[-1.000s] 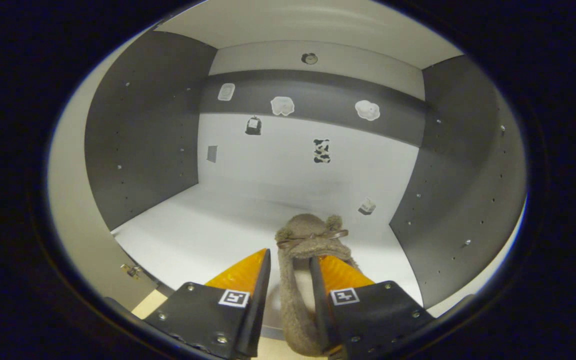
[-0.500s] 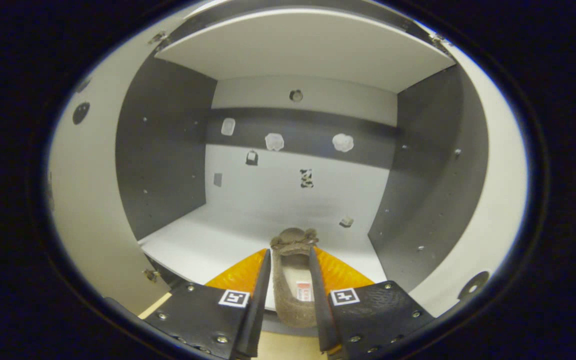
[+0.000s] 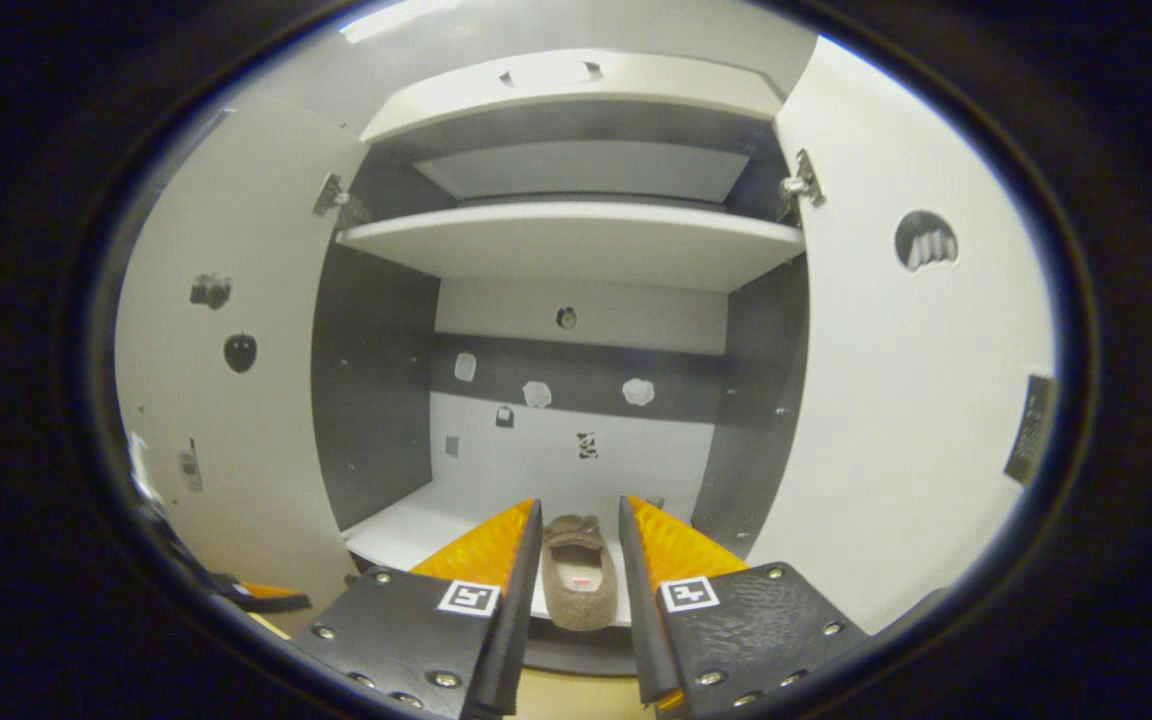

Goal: Grab one shoe with the right hand and put it into the shoe cabinet, grab the other shoe with the left hand and put it into the shoe cabinet; then close the right door with the right hand and the left door with the left hand.

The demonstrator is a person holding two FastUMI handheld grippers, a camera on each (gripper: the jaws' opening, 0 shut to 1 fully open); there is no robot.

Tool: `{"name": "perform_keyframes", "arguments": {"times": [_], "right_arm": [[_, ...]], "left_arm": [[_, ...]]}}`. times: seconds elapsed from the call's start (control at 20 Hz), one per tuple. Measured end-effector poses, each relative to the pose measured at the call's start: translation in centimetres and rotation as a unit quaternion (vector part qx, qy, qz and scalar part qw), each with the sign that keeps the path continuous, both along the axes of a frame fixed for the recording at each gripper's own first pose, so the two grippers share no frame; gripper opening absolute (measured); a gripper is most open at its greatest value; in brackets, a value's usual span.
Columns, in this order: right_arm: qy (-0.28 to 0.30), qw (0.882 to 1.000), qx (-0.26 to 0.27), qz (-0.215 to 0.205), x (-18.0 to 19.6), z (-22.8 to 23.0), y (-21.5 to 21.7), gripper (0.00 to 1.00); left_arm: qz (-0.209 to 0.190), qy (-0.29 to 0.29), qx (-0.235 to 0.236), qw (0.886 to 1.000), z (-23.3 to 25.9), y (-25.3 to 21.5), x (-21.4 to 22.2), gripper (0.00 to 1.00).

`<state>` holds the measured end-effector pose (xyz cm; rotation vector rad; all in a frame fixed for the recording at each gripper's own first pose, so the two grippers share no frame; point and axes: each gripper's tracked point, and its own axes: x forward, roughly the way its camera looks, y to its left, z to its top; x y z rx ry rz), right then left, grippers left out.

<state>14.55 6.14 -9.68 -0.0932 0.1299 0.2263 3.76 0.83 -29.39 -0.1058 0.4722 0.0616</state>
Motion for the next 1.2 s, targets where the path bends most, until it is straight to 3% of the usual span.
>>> {"name": "perform_keyframes", "arguments": {"times": [0.25, 0.55, 0.8, 0.9, 1.0, 1.05, 1.2], "right_arm": [[-0.041, 0.999, 0.013, -0.007, -3.3, 4.8, -1.8, 0.44], [-0.068, 0.997, 0.010, -0.030, -5.2, 7.1, -4.5, 0.44], [-0.066, 0.997, 0.003, -0.044, -5.8, 7.1, -5.9, 0.41], [-0.061, 0.997, -0.001, -0.045, -5.9, 6.9, -6.1, 0.42], [-0.063, 0.997, -0.005, -0.044, -5.9, 6.8, -6.2, 0.42], [-0.063, 0.997, -0.006, -0.044, -5.9, 6.8, -6.2, 0.44], [-0.065, 0.997, 0.002, -0.038, -5.8, 6.8, -5.8, 0.42]], "left_arm": [[-0.024, 0.116, -0.021, 0.993, -11.1, -1.0, -3.0, 0.98], [-0.054, 0.251, -0.027, 0.966, -22.3, -0.6, -7.1, 0.96], [-0.055, 0.314, -0.061, 0.946, -26.8, -1.0, -8.9, 0.96], [-0.053, 0.331, -0.083, 0.939, -27.7, -1.4, -9.3, 0.89], [-0.051, 0.329, -0.101, 0.937, -27.9, -2.4, -8.7, 0.73], [-0.054, 0.339, -0.099, 0.934, -28.0, -2.2, -9.1, 0.55], [-0.032, 0.343, -0.099, 0.933, -27.7, -0.7, -8.7, 0.36]]}}
